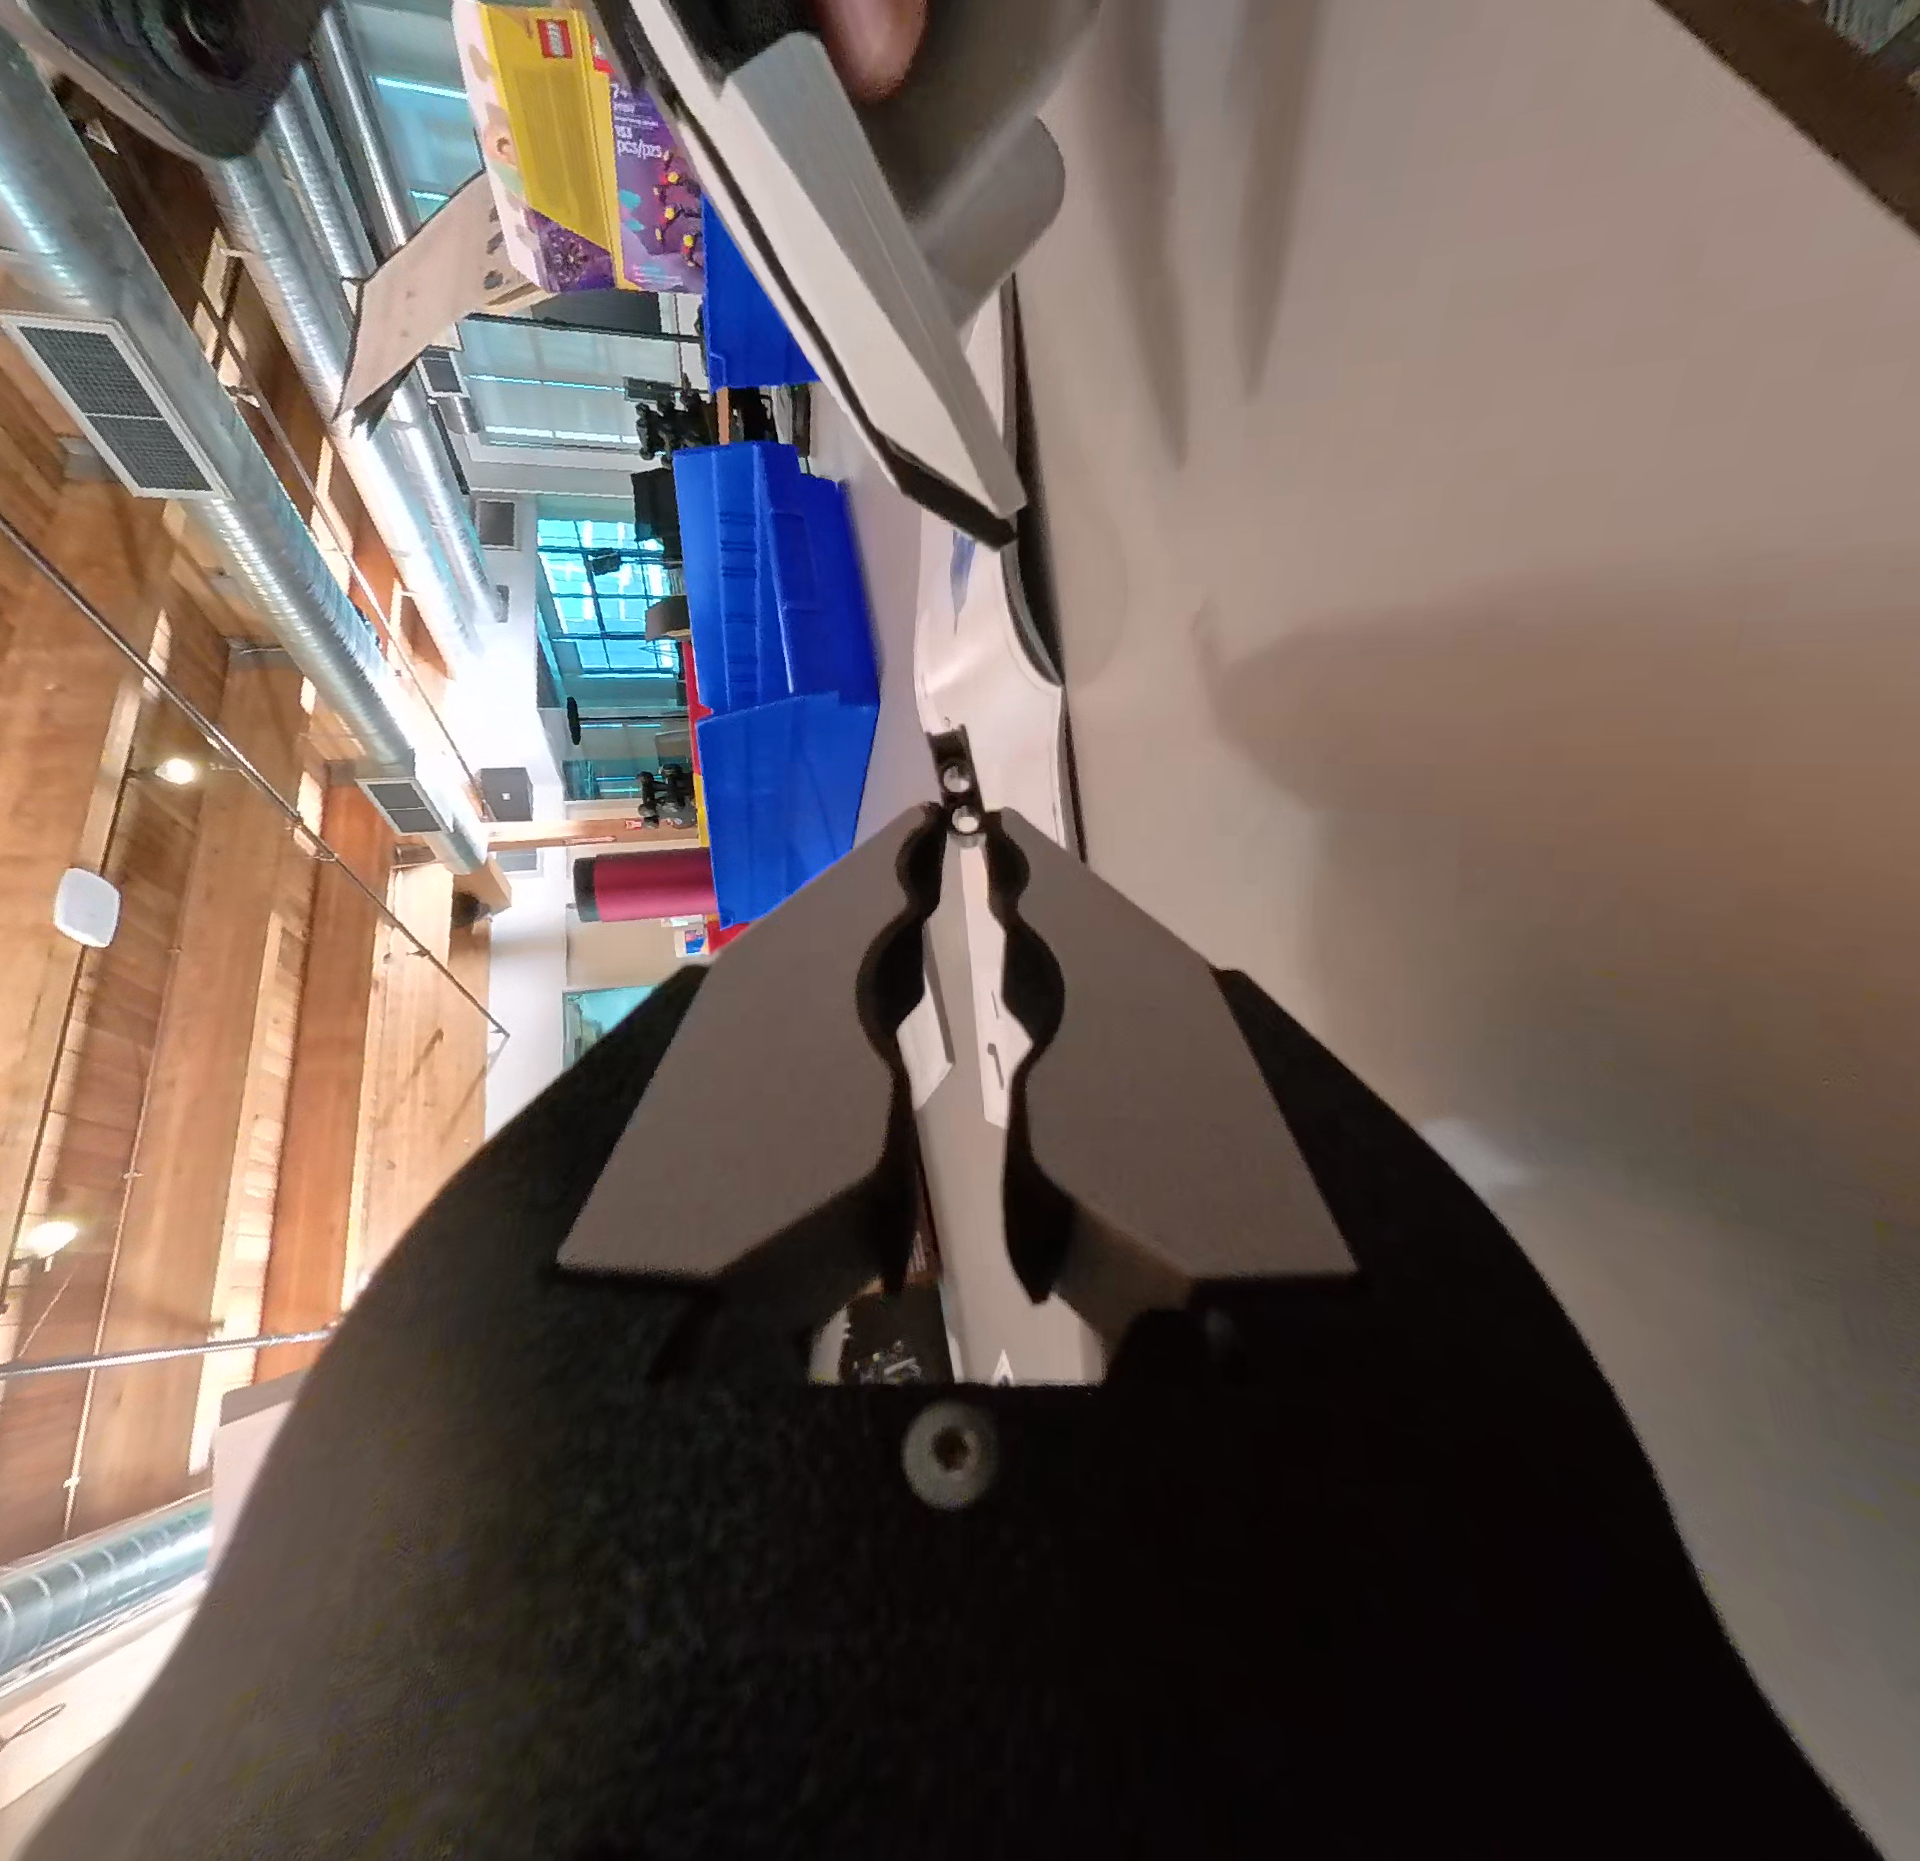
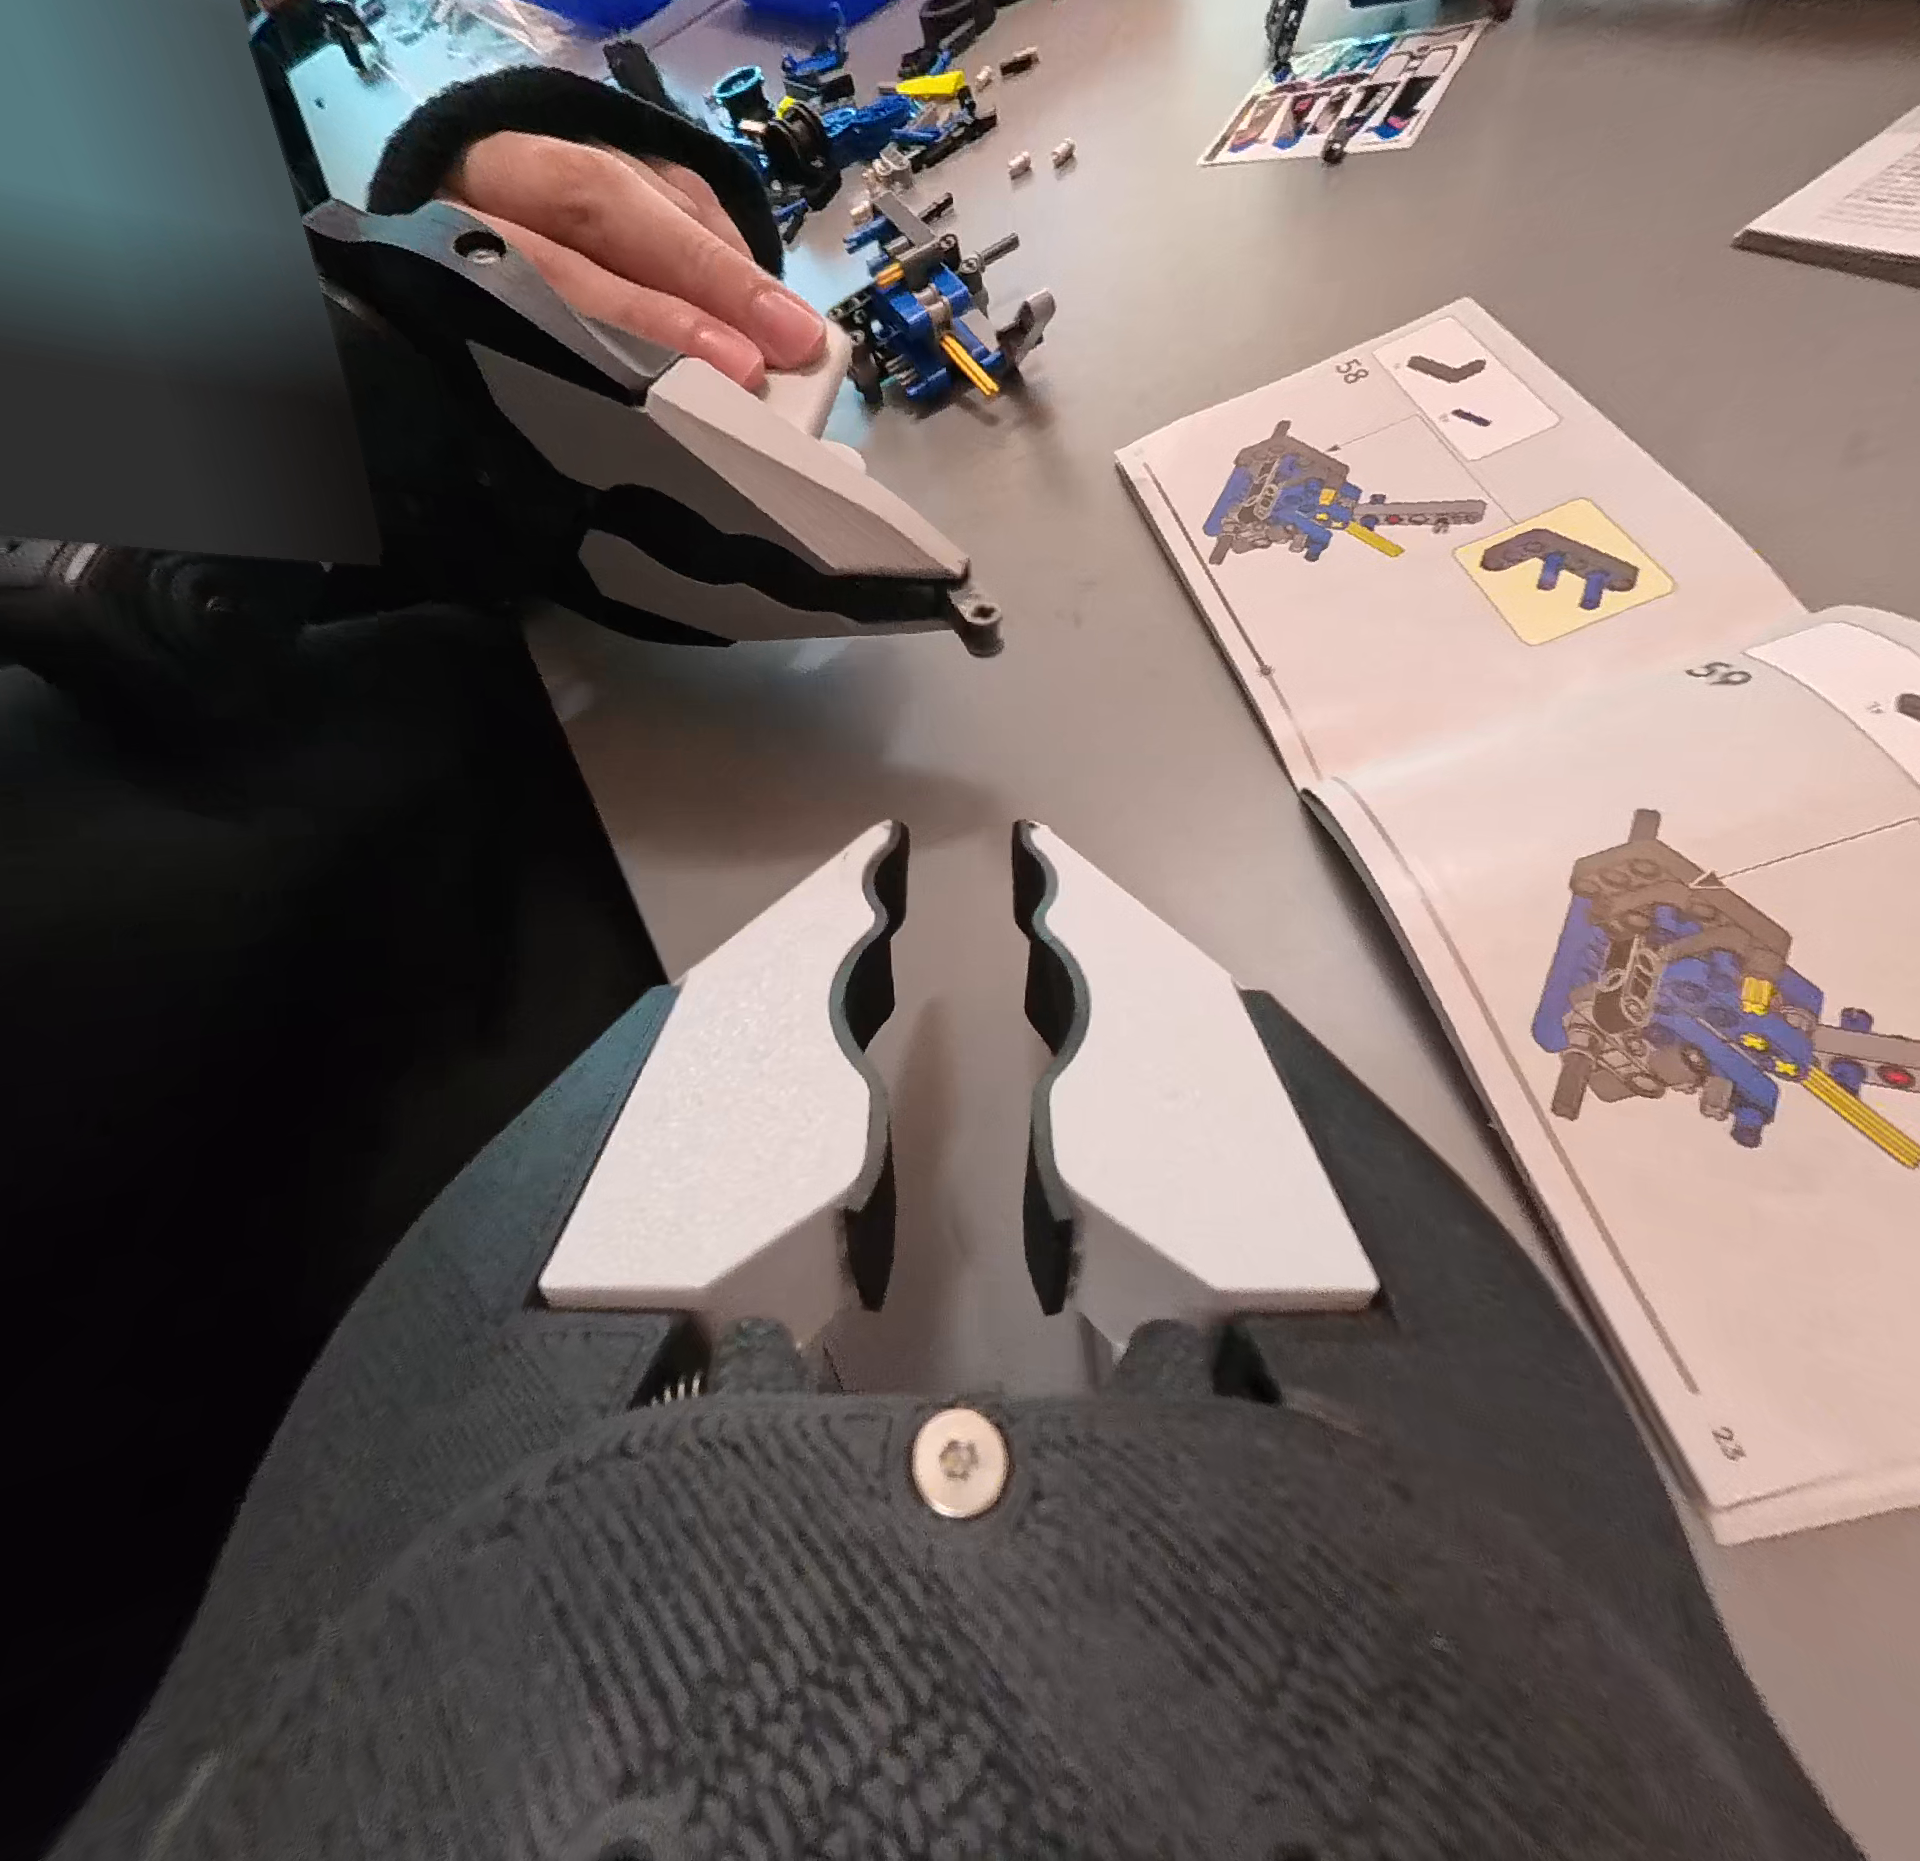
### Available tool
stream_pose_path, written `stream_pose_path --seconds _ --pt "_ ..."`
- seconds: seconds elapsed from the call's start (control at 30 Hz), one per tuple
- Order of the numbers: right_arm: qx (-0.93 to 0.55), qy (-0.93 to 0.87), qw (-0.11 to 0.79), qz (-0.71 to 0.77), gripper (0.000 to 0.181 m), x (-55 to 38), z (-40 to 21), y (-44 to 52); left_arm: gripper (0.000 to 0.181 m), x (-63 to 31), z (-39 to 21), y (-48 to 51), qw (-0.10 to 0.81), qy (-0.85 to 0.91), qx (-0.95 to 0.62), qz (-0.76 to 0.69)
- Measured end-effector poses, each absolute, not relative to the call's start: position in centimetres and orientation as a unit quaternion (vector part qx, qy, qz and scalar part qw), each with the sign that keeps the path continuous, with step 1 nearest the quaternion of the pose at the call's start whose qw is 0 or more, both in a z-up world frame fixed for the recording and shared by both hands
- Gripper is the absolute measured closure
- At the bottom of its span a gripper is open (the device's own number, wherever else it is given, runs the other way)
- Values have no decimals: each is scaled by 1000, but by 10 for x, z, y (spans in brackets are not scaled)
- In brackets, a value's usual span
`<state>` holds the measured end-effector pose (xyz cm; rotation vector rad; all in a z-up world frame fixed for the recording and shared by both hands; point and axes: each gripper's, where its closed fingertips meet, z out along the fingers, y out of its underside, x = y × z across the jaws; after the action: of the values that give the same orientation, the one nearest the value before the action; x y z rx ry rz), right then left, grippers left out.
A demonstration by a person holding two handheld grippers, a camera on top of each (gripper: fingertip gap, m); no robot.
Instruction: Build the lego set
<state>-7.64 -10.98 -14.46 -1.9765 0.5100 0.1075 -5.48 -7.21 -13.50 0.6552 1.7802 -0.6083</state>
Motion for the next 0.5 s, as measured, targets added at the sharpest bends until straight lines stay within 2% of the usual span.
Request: stream_pose_path --seconds 0.2,0.3,0.5 --pt "-820 172 542 -59 163 -62 -128 -96 177 -61 -137 -60 499 776 238 -303" --pt "-830 95 537 -117 158 -68 -124 -72 177 -68 -135 -49 454 796 204 -344" --pt "-817 1 544 -190 161 -80 -120 -17 177 -85 -133 -11 338 834 131 -415"
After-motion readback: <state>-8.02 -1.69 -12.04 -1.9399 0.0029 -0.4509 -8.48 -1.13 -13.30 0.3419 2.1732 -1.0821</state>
